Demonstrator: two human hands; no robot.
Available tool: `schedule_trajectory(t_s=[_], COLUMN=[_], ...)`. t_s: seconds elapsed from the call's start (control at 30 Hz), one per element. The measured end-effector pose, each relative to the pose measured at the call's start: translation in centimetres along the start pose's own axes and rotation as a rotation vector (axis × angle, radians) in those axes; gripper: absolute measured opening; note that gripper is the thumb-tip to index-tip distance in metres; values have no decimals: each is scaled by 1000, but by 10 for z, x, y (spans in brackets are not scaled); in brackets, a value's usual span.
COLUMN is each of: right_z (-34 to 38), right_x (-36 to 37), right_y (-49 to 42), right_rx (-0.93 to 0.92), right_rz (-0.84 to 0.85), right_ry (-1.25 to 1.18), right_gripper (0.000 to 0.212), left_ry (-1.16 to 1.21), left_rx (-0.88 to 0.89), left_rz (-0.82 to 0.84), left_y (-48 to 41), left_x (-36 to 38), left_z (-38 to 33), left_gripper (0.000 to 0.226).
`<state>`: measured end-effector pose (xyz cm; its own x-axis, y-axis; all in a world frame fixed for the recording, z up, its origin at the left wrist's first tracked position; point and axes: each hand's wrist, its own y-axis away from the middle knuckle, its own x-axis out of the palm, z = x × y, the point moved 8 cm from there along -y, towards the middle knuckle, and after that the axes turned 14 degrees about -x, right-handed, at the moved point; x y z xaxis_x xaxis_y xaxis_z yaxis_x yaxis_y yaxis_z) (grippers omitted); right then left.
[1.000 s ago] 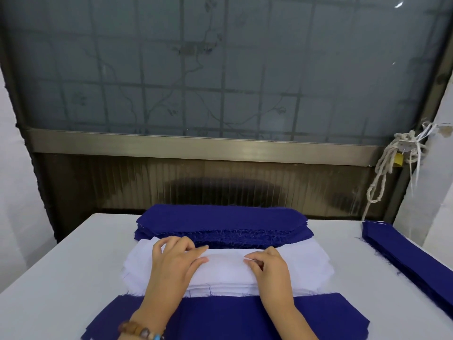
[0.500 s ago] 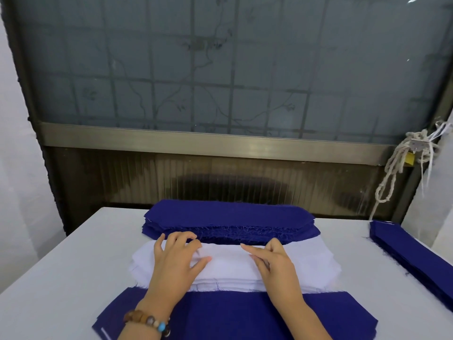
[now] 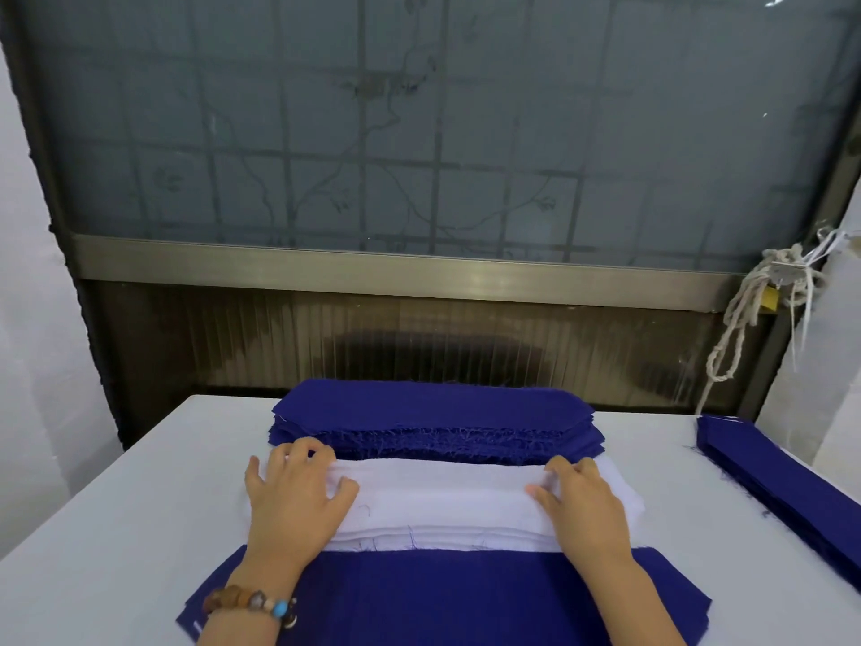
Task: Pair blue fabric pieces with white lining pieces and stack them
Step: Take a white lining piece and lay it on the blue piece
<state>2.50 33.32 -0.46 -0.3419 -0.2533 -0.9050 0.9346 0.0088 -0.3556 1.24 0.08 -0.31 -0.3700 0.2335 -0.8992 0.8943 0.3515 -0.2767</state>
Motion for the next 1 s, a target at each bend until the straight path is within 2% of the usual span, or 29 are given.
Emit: schedule_trajectory(t_s=[0.17, 0.3, 0.47, 0.63, 0.73, 0.9, 1.0], right_z=[-31, -42, -45, -48, -48, -57, -59], right_x=[-12, -20, -16, -23, -32, -54, -68], right_y=[9, 18, 20, 19, 18, 21, 28], right_rx=[208, 378, 426, 434, 386, 297, 205], right_rz=[-48, -112, -130, -172, -245, -455, -543], right_ry=[91, 156, 178, 189, 96, -259, -424], right_gripper=[33, 29, 23, 25, 25, 22, 9], left_ry=[-9, -39, -35, 196, 452, 683, 802], left_rx=[-180, -258, -316, -304, -288, -232, -189], left_rz=[0, -47, -125, -217, -271, -145, -99], left_y=[-6, -6, -2, -2, -1, -6, -3], left_x=[1, -3, -11, -24, -36, -40, -51], left_z=[22, 28, 31, 30, 31, 32, 32], left_gripper=[35, 36, 35, 22, 10, 11, 12])
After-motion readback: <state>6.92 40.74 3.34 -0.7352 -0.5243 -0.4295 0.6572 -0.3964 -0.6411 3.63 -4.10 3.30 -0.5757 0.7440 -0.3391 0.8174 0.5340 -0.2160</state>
